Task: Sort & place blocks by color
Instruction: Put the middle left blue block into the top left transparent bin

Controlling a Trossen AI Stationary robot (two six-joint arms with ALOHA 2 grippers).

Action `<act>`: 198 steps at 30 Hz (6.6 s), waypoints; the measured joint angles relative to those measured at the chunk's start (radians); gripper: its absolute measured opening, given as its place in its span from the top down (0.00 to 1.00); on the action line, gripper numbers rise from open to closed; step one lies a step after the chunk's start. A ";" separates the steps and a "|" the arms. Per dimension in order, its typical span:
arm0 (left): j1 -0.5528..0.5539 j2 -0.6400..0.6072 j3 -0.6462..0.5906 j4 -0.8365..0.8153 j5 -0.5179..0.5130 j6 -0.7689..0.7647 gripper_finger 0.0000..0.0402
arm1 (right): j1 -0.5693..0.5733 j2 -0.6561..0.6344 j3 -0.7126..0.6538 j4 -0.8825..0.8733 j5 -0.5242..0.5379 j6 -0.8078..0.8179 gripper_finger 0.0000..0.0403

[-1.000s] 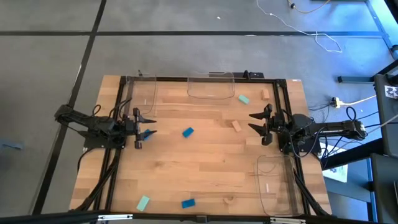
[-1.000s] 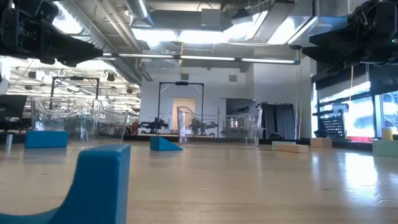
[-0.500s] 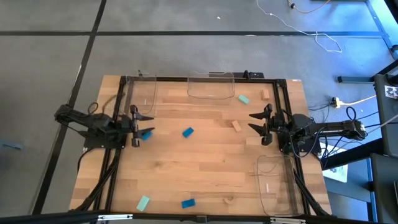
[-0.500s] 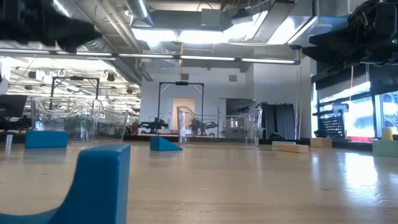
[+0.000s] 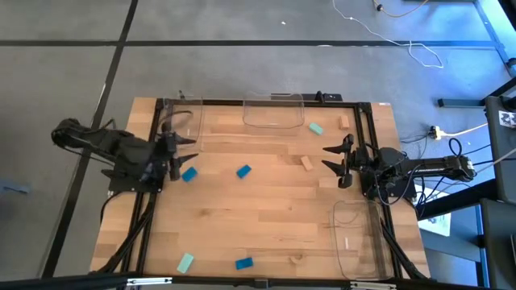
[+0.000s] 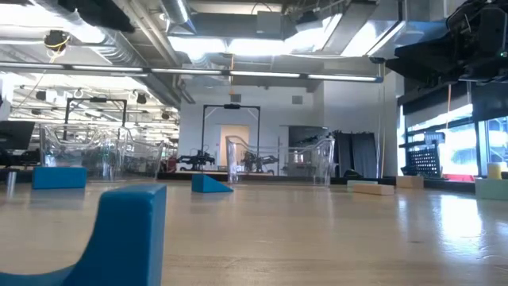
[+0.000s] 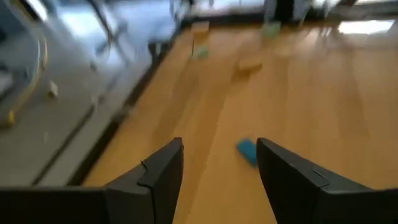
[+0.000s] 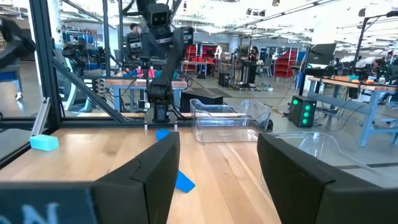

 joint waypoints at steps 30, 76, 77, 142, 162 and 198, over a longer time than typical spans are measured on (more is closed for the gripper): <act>0.000 0.274 0.233 -0.414 0.481 -0.750 0.52 | 0.000 0.000 0.000 0.001 0.000 0.003 0.46; 0.173 1.141 0.232 -0.622 0.368 -1.015 0.52 | 0.000 0.000 0.000 0.003 0.000 -0.053 0.46; 0.176 1.145 0.232 -0.626 0.370 -1.014 0.52 | 0.000 0.000 0.000 0.003 0.000 -0.053 0.46; 0.232 1.138 0.174 -0.360 0.453 -0.787 0.68 | 0.000 0.000 0.000 0.006 0.023 -0.097 0.46; 0.308 1.136 0.567 -0.476 0.292 -0.725 0.68 | 0.000 0.027 0.248 -0.455 0.121 0.179 0.46; 1.135 1.112 0.695 -0.635 0.176 -0.185 0.68 | 0.000 0.642 0.840 -1.036 0.254 0.352 0.46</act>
